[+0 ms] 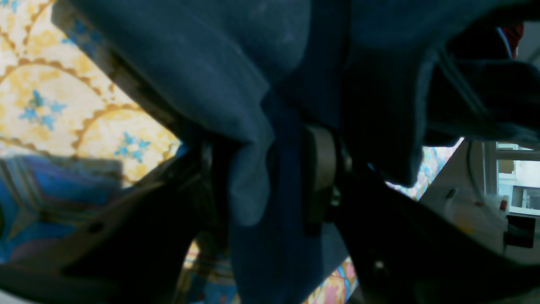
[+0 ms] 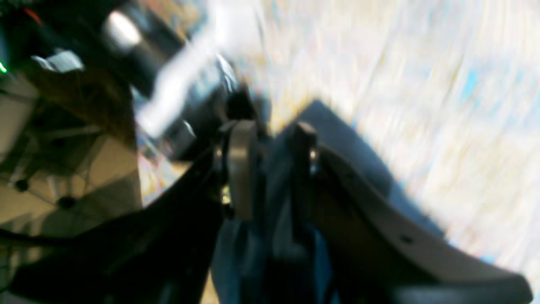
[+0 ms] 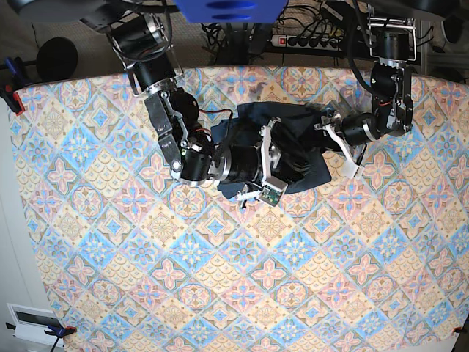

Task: Layout the t-shirt on the table in an organized manner, then fold the t-shirt properly
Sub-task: 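Fold the shirt end with the right gripper over toward the left gripper, then press the folded bundle down with both grippers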

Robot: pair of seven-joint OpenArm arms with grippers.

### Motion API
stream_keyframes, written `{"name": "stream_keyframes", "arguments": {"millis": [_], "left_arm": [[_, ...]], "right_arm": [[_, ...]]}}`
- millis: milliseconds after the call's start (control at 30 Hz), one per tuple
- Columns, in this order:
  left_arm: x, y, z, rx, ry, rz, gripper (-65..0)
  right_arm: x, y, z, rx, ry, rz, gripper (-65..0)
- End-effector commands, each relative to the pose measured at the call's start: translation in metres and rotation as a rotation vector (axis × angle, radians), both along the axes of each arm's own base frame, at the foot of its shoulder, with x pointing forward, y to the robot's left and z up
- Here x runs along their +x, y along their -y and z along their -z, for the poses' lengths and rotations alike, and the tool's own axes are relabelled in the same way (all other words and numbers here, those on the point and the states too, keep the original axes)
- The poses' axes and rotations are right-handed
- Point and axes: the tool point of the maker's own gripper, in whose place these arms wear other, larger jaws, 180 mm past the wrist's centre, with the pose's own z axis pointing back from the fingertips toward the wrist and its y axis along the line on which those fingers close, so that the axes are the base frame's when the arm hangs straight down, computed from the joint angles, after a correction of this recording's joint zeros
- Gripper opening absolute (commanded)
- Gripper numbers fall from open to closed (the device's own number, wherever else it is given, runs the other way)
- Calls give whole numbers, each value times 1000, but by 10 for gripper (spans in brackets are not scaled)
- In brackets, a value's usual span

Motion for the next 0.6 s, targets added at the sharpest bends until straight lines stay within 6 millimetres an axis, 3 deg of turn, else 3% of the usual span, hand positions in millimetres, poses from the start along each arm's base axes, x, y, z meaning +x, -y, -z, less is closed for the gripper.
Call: {"name": "stream_keyframes", "arguments": {"millis": [0,67,200,267,333,500,567], "left_arm": [[-13,0,12,49,-57,42,-384],[-11,0,6,51,-38,48,-381],[-12,-7,-13,96,27,86,-381],[-11,-10,-18,111,45,96,-381],[-10,-10,-19,113,49,97,-381],[-9,-10,-19,114,51,96,-383],[-8,-9,-20,111,54,94,-383]], "right_arm": [[11,2,-31,69,69,20,-501],[24,24,-37,78,88,89,-501],[36,88,-10,12,48,239,-501],[42,105,-7,8,43,289,-502],[39,122,9,-24,-1,330,-513],[27,130,38,-104,-83,325,-574],[19,120,46,-111,-105,290,-585]]}}
